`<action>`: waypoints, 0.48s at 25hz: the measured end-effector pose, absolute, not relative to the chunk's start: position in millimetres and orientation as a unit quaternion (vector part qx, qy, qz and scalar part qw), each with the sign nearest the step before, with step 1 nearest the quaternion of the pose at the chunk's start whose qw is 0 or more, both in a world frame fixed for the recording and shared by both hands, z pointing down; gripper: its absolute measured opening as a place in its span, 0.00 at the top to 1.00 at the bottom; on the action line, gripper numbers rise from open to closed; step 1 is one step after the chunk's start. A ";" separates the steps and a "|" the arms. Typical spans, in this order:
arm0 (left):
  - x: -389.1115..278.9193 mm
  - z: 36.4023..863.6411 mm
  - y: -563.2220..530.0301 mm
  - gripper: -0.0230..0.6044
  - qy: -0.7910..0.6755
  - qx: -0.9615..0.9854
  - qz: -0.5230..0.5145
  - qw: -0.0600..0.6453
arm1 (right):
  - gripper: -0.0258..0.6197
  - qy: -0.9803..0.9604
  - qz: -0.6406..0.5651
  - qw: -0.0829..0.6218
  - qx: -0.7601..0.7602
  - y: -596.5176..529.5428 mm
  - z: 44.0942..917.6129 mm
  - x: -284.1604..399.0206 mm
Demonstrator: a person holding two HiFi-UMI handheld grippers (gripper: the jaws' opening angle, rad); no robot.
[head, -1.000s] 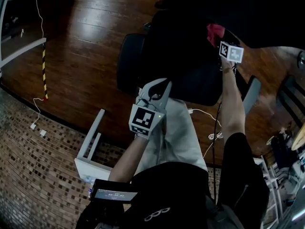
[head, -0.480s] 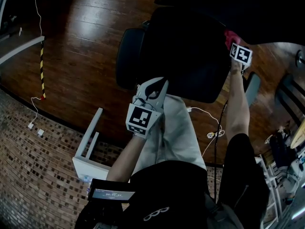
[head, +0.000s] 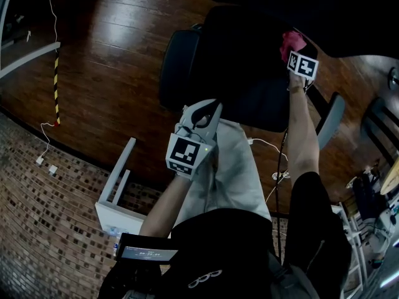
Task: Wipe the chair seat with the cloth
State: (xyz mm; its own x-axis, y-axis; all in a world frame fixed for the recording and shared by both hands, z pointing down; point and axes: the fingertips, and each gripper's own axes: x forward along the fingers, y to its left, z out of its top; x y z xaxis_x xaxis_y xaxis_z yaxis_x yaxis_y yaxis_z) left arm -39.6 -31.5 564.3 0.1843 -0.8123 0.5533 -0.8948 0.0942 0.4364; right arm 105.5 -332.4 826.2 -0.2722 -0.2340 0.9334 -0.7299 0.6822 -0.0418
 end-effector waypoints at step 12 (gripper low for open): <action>-53.8 560.2 0.7 0.98 -0.640 0.668 0.056 0.377 | 0.85 -0.816 0.290 0.464 0.187 -205.3 822.2 -67.9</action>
